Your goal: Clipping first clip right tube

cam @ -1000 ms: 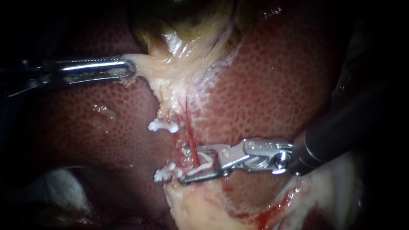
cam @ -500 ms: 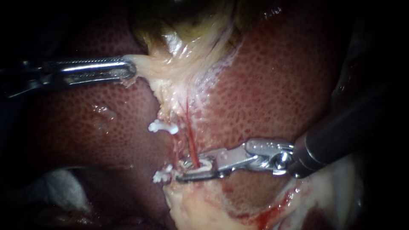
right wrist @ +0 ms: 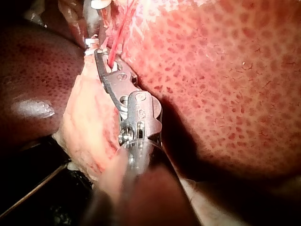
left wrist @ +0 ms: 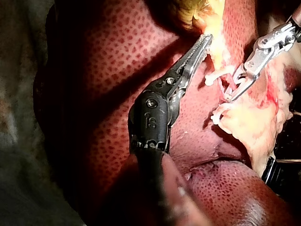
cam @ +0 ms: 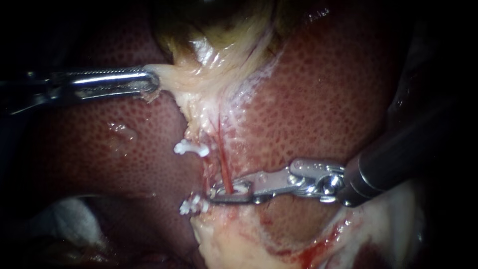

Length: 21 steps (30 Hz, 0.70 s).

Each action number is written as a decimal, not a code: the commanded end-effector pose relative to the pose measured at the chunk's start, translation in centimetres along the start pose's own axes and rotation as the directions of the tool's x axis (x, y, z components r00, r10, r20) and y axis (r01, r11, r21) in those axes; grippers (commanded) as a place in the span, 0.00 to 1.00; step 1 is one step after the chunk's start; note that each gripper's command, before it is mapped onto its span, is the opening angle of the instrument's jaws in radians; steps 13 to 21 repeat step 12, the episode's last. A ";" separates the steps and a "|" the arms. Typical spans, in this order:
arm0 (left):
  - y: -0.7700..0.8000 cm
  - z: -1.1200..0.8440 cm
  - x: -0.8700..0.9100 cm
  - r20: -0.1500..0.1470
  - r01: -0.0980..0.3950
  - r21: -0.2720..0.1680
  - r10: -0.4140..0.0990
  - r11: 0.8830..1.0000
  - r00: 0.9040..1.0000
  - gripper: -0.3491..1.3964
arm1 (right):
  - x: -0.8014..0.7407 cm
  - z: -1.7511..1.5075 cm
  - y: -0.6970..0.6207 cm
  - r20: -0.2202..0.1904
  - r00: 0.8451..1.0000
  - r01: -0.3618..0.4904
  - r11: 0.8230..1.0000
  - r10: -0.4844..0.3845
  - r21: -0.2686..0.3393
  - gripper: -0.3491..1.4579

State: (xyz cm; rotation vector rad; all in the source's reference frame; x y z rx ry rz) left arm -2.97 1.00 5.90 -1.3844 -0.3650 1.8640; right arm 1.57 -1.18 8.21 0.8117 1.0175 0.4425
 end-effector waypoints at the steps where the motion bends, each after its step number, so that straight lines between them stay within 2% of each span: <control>1: 0.00 0.00 0.00 0.000 0.000 0.000 0.000 1.000 1.000 0.00 | 0.00 0.00 0.00 0.001 1.000 0.001 1.000 -0.001 0.002 0.00; 21: 0.00 0.01 0.00 0.000 0.000 0.000 0.000 1.000 1.000 0.00 | 0.00 0.00 0.00 0.001 1.000 -0.003 1.000 0.003 0.005 0.00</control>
